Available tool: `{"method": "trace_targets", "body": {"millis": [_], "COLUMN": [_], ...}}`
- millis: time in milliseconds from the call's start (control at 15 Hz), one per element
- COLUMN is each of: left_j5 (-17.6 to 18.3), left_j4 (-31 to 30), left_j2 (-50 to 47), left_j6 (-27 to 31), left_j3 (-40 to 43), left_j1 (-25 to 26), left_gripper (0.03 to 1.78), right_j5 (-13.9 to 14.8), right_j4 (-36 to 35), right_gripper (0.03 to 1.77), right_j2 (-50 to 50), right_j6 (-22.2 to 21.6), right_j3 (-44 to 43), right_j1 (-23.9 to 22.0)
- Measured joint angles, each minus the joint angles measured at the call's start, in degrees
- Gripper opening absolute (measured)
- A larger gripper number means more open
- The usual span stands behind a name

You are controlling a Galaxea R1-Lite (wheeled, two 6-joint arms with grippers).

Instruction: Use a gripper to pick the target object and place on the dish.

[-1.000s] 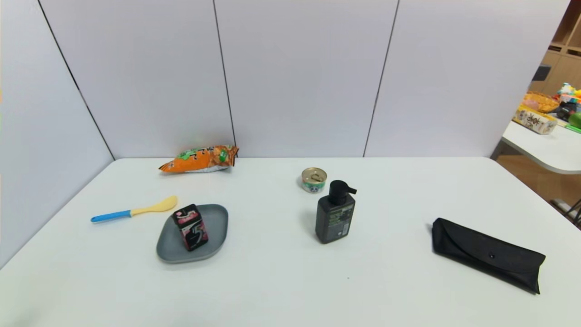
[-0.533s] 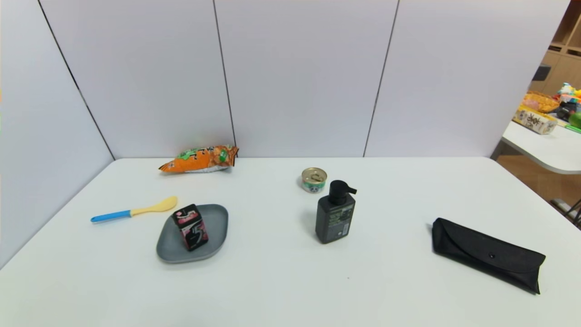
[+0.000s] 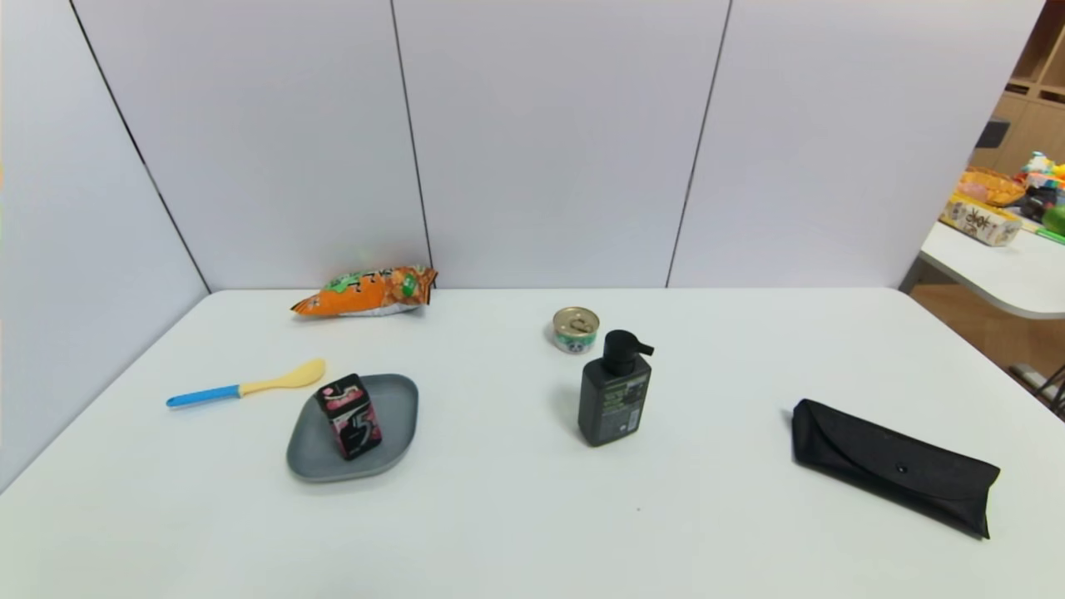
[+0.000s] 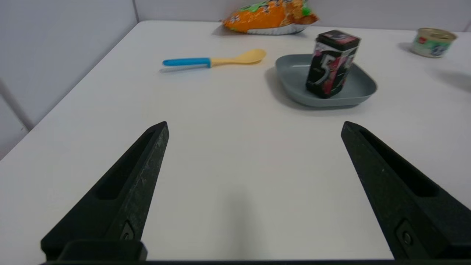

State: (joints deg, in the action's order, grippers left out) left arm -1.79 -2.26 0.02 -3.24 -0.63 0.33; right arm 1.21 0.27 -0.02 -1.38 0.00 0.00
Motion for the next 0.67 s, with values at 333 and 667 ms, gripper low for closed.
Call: {"method": "trace_targets", "body": {"millis": [333,667], "left_j5": [-0.13,-0.41], "left_j4": [2.05,2.1], "left_j2": [-0.02,-0.02], "left_j6": [0.02,-2.88], "left_j3": [0.61,0.63], "left_j1": [0.05,-0.02], "left_gripper": [1.69,1.69], "right_j5": [0.0,0.0], "right_j4": [-0.02,0.0], "right_gripper": [1.71,1.71], "right_j2": [0.0,0.0], "right_j6": [0.0,-0.02], "right_j3": [0.0,0.0], "right_j1": [0.0,0.0]}}
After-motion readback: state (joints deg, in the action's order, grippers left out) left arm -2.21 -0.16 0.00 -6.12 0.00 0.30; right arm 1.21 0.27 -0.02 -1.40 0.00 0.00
